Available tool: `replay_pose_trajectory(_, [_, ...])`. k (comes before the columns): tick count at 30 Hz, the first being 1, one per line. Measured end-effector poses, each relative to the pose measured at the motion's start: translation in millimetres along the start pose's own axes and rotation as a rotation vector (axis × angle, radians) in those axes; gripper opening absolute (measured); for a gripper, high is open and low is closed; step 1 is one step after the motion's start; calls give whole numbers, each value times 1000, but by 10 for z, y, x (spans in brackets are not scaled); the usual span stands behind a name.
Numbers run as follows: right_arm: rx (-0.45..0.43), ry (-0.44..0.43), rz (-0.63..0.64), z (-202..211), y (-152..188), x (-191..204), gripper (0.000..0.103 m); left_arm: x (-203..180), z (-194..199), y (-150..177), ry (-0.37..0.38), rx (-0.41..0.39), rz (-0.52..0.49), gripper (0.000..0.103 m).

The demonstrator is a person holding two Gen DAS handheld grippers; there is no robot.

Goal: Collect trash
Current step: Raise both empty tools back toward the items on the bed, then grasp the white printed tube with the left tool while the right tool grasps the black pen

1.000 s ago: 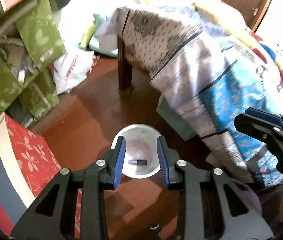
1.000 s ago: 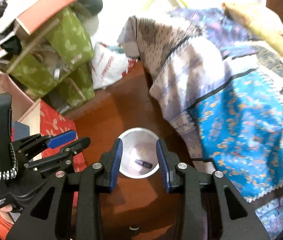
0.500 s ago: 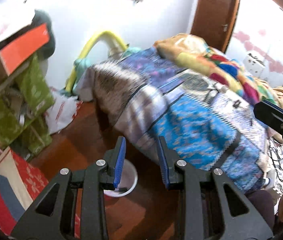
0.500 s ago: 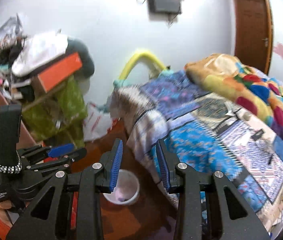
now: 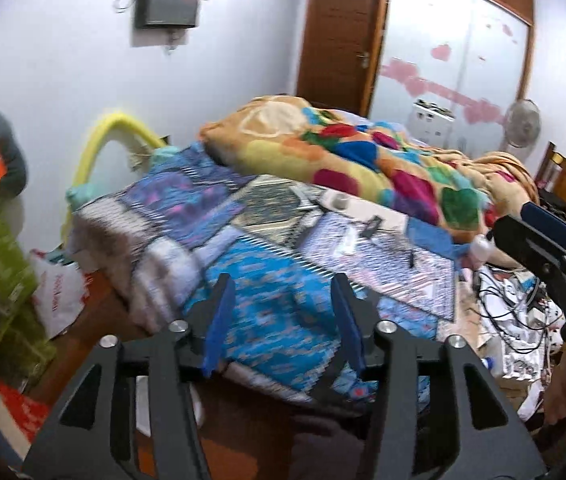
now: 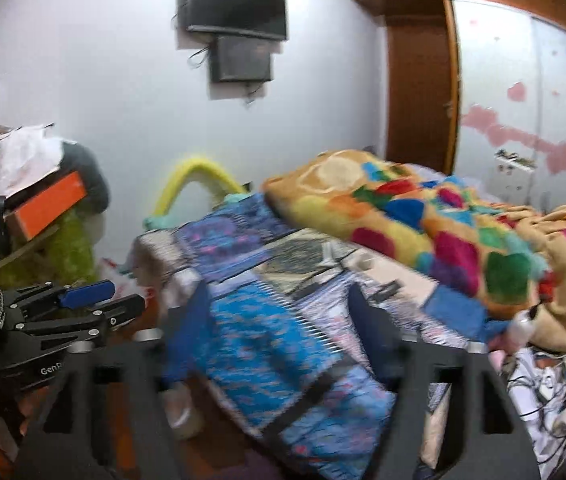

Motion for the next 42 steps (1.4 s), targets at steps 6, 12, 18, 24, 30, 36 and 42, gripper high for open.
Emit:
replay_pose_trajectory(6, [30, 100, -56, -87, 132, -588, 78, -506, -460, -68, 46, 39, -58, 68])
replay_pose_trajectory(12, [106, 173, -117, -318, 385, -1132, 78, -922, -1057, -64, 83, 102, -123, 69])
replay_pose_trajectory(18, [219, 187, -161, -663, 707, -1563, 78, -1064, -1799, -30, 104, 191, -113, 69])
replay_pose_trajectory(24, [340, 161, -173, -1138, 1038, -1755, 78, -1059, -2494, 33, 57, 243, -132, 69])
replay_pose_trajectory(30, [428, 94, -238, -1663, 1307, -1886, 78, -1109, -3036, 65, 37, 270, -203, 69])
replay_pose_trajectory(36, [465, 91, -253, -2014, 1382, -1916, 58, -1144, -3445, 30, 75, 302, -206, 67])
replay_pose_trajectory(42, [465, 100, -238, -2152, 1420, -1866, 51, -1191, -3647, 61, 70, 303, -230, 54])
Point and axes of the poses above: each gripper's, at about its wrist camera, not at the fingertips, and z roughly against the way its jaws point, x to its left, y to its underside, the point moved 5 cm from there along -z, roughly the way its jaws point, and after that the axes turned 9 degrees about z, right-handed, at the moved point
